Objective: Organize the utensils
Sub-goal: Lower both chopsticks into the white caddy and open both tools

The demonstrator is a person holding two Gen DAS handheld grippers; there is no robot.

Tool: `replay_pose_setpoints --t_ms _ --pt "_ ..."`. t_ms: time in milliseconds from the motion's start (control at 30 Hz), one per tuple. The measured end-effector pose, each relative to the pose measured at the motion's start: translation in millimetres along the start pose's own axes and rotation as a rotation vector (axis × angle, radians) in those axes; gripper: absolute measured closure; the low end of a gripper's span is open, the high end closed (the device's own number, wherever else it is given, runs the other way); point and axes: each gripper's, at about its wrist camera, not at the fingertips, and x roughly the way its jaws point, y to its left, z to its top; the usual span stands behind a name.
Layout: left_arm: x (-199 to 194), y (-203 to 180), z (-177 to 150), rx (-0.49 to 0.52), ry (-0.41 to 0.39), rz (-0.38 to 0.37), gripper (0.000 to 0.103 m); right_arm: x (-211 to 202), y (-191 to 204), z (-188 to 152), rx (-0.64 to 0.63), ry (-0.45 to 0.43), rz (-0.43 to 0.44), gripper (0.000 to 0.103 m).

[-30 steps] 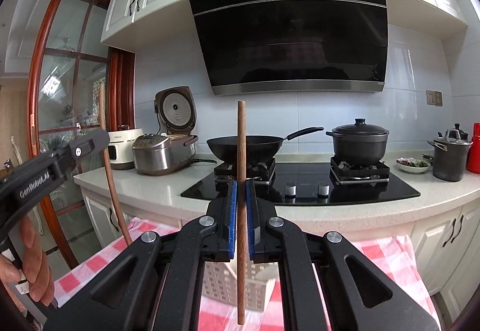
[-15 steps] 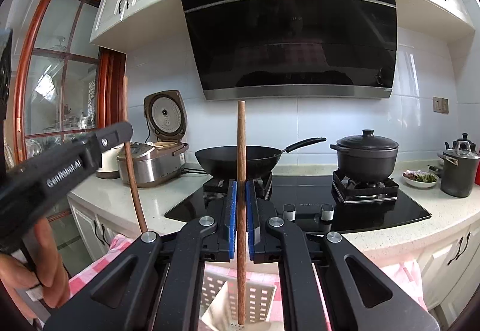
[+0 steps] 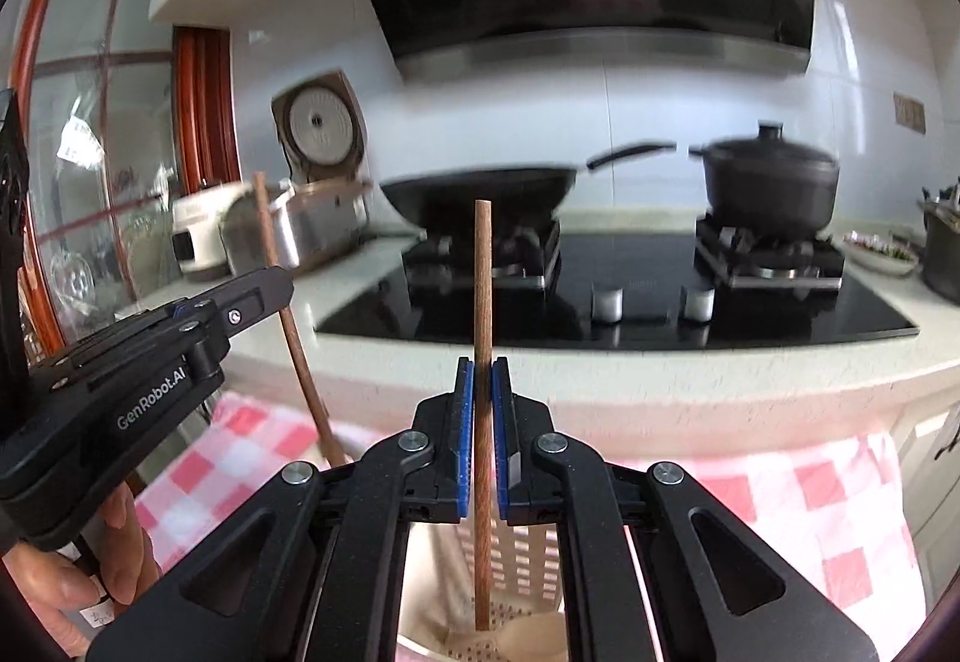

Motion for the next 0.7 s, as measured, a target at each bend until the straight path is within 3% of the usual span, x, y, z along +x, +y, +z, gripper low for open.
replay_pose_setpoints --t_ms 100,167,200,233,267,400,567,700 --pt "7.8 3.8 -9.1 -0.002 0.029 0.004 0.096 8.0 -2.1 -6.0 0.005 0.029 -0.011 0.092" --pt "7.9 5.5 -12.1 -0.004 0.030 0.016 0.079 9.7 -4.2 -8.0 0.009 0.035 -0.019 0.084" --pt "7.1 7.7 -13.1 -0.008 0.026 0.018 0.074 8.8 -5.4 -8.5 0.012 0.032 -0.017 0.072" --pt "5.0 9.0 -14.3 -0.015 0.023 0.020 0.068 7.1 -7.0 -8.5 0.021 0.026 -0.015 0.052" --pt "3.3 11.2 -15.1 -0.022 0.019 0.024 0.064 4.8 -9.2 -8.2 0.031 0.015 -0.013 0.046" --pt "-12.6 19.7 -18.3 -0.039 0.008 0.048 0.057 -9.3 -13.1 -5.5 0.030 -0.008 -0.037 0.046" --pt "-53.3 42.1 -33.0 -0.076 -0.023 0.095 0.030 -44.2 -16.6 -14.1 0.026 -0.032 -0.050 0.046" --pt "-94.2 57.5 -57.2 -0.089 -0.014 0.147 0.019 -74.8 -11.4 -38.9 0.018 -0.022 -0.048 0.046"
